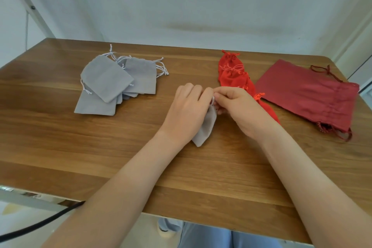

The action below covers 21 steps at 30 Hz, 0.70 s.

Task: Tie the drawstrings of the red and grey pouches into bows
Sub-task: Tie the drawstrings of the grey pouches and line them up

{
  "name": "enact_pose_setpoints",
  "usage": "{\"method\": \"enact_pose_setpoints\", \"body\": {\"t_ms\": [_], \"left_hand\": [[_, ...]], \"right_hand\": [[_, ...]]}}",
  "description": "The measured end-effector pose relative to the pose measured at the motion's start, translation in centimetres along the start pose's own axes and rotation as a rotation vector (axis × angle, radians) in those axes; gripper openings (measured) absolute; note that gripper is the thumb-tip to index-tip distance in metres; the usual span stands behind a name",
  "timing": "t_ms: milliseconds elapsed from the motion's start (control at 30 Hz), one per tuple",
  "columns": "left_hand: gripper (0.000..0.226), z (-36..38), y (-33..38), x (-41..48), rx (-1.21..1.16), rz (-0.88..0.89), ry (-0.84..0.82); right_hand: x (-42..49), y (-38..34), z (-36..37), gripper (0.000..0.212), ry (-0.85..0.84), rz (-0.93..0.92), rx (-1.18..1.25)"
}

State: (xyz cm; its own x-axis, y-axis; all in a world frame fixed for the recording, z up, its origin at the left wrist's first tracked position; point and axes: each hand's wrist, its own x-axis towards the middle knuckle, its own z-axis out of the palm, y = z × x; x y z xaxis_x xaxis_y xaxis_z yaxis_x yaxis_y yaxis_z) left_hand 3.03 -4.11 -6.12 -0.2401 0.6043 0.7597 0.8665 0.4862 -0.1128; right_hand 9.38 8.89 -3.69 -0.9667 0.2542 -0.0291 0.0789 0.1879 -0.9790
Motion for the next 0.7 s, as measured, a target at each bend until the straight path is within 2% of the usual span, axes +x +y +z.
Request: {"method": "enact_pose_setpoints", "body": {"t_ms": [133, 400, 533, 600, 633, 700], "left_hand": [[0.008, -0.4, 0.3, 0.0, -0.133, -0.014, 0.013], [0.013, 0.3, 0.3, 0.0, -0.223, 0.028, 0.118], [0.009, 0.8, -0.3, -0.3, -0.236, 0.084, 0.147], [0.017, 0.7, -0.3, -0.5, -0.257, -0.019, 0.106], [0.018, 0.4, -0.1, -0.4, -0.298, -0.139, 0.079], [0.016, -0.6, 0.3, -0.1, -0.452, -0.487, 0.050]], "right_hand": [[-0.1, 0.0, -0.7, 0.024, -0.094, 0.060, 0.172], [-0.1, 0.3, -0.9, 0.012, -0.029, 0.155, 0.285], [0.0, 0.4, -0.8, 0.014, 0.024, 0.173, 0.216], [0.1, 0.2, -0.6, 0.013, 0.066, 0.140, 0.126], [0.1, 0.2, -0.5, 0.013, 0.100, 0.120, 0.095], [0.1, 0.1, -0.6, 0.014, 0.192, 0.097, 0.071]]}}
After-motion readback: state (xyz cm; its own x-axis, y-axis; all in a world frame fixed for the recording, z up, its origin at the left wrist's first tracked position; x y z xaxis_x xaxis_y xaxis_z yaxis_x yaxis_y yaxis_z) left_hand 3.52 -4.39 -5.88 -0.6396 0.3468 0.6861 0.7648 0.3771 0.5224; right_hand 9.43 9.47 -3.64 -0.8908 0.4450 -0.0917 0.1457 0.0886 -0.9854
